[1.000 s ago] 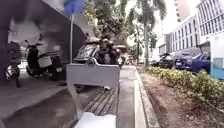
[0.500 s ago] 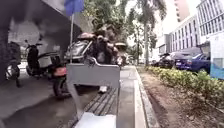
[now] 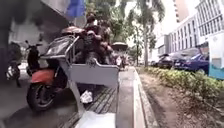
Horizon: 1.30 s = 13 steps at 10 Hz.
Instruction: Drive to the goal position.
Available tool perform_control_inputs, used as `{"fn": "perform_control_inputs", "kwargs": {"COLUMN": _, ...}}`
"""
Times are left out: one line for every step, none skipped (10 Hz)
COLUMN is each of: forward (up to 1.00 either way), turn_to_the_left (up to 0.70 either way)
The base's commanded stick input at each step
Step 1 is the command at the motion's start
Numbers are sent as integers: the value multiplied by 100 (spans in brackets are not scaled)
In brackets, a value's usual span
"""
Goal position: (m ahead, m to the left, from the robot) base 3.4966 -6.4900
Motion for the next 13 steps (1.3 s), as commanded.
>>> {"fn": "perform_control_inputs", "kwargs": {"forward": 3, "turn_to_the_left": 1}}
{"fn": "perform_control_inputs", "kwargs": {"forward": 3, "turn_to_the_left": 1}}
{"fn": "perform_control_inputs", "kwargs": {"forward": 3, "turn_to_the_left": 1}}
{"fn": "perform_control_inputs", "kwargs": {"forward": 3, "turn_to_the_left": 1}}
{"fn": "perform_control_inputs", "kwargs": {"forward": 3, "turn_to_the_left": 1}}
{"fn": "perform_control_inputs", "kwargs": {"forward": 4, "turn_to_the_left": 2}}
{"fn": "perform_control_inputs", "kwargs": {"forward": 4, "turn_to_the_left": 2}}
{"fn": "perform_control_inputs", "kwargs": {"forward": 4, "turn_to_the_left": 2}}
{"fn": "perform_control_inputs", "kwargs": {"forward": 4, "turn_to_the_left": 2}}
{"fn": "perform_control_inputs", "kwargs": {"forward": 4, "turn_to_the_left": 2}}
{"fn": "perform_control_inputs", "kwargs": {"forward": 4, "turn_to_the_left": 2}}
{"fn": "perform_control_inputs", "kwargs": {"forward": 4, "turn_to_the_left": 2}}
{"fn": "perform_control_inputs", "kwargs": {"forward": 4, "turn_to_the_left": 2}}
